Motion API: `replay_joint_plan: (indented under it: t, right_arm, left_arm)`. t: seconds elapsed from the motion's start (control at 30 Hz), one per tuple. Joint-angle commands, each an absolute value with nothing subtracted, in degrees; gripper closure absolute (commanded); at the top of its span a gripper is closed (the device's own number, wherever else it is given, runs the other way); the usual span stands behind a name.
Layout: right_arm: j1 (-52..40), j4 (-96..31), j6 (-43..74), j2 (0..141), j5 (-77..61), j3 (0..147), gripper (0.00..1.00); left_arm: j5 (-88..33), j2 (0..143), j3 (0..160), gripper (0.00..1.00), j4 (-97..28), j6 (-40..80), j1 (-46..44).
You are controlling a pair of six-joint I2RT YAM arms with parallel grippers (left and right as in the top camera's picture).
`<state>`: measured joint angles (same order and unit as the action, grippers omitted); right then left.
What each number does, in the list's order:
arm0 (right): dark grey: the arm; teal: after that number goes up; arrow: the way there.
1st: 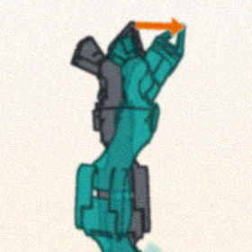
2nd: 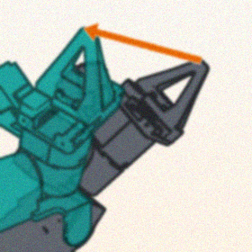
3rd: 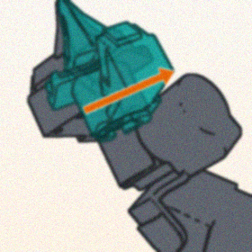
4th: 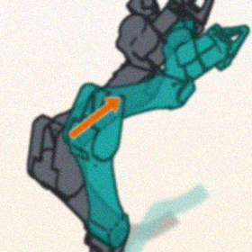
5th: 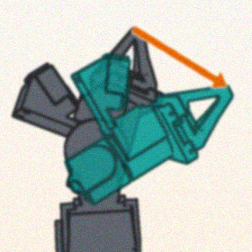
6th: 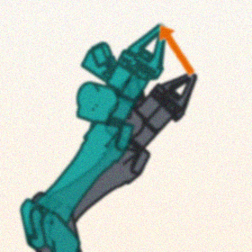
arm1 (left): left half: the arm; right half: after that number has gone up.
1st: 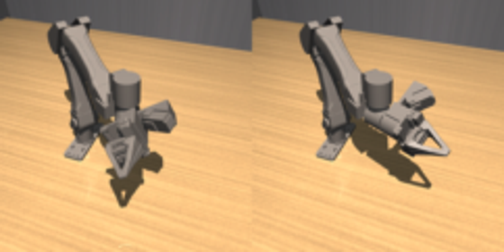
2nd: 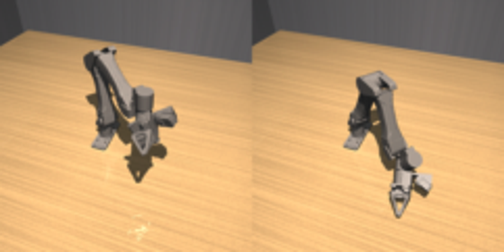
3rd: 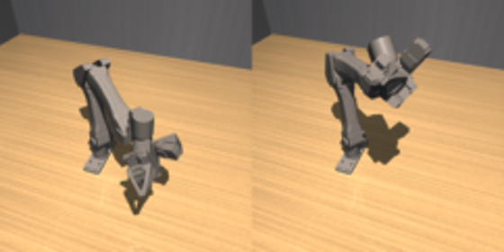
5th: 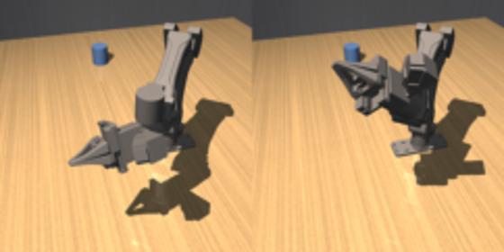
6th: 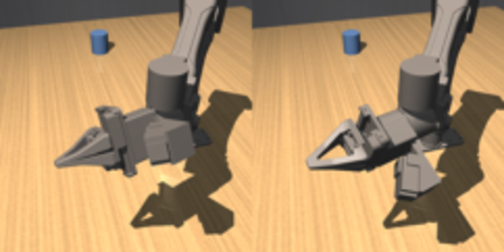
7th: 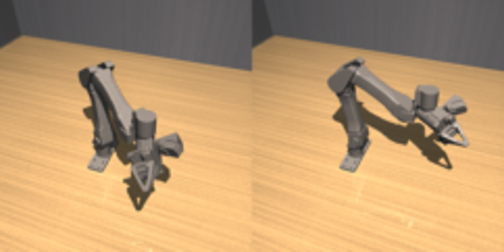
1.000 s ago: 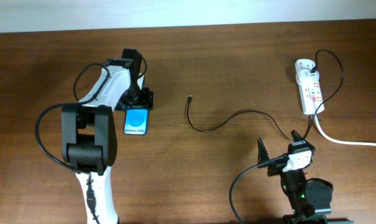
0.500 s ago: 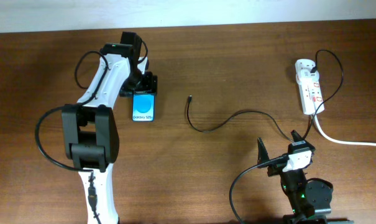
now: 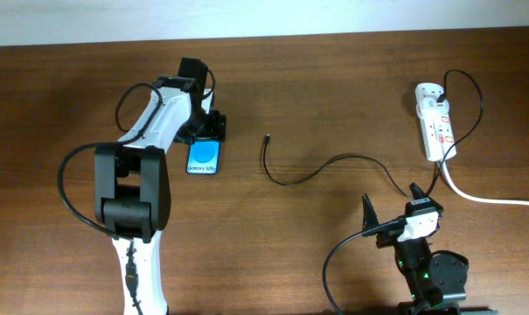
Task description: Plug charger to phone and switch on socket
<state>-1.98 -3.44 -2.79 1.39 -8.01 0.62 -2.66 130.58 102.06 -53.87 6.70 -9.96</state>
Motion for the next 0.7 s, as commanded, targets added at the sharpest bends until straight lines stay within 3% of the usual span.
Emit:
replay_joint_plan:
  t: [0.0, 0.13, 0.37, 0.67]
  right_arm:
    - [-2.2, -3.7, -2.6, 1.1, -8.8, 0.3, 0.02]
    - [-2.2, -3.7, -2.6, 1.1, -8.8, 0.3, 0.02]
    - [-2.2, -3.7, -2.6, 1.1, -8.8, 0.3, 0.02]
    - [-2.2, -3.7, -2.6, 1.1, -8.8, 0.3, 0.02]
  left_arm:
    - [-2.1, 130.6, 100.3, 0.19, -53.0, 6.4, -10.0]
    - [-2.1, 130.7, 100.3, 0.08, -53.0, 6.4, -10.1]
    - [-2.1, 131.2, 100.3, 0.06, -55.4, 1.7, -10.1]
    - [-0.2, 131.3, 100.2, 0.1, -56.0, 5.9, -10.1]
